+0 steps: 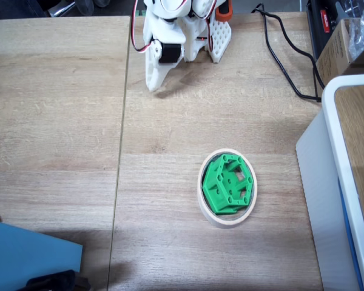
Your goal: Grasp a component and put it in the bin.
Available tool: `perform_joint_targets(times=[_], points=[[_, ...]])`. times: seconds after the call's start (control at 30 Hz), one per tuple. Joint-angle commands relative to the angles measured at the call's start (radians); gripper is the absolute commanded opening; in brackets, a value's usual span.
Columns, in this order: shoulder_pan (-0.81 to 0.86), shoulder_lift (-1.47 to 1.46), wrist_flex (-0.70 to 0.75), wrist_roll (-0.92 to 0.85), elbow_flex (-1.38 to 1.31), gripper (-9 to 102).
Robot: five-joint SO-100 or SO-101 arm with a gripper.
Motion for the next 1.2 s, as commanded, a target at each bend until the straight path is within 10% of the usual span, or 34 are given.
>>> perform_joint_targets(times=[0.0, 1.17], points=[[0.011, 0.008, -0.012, -0.011, 0.017, 0], [0.008, 0.006, 0.005, 0.005, 0.063, 0]])
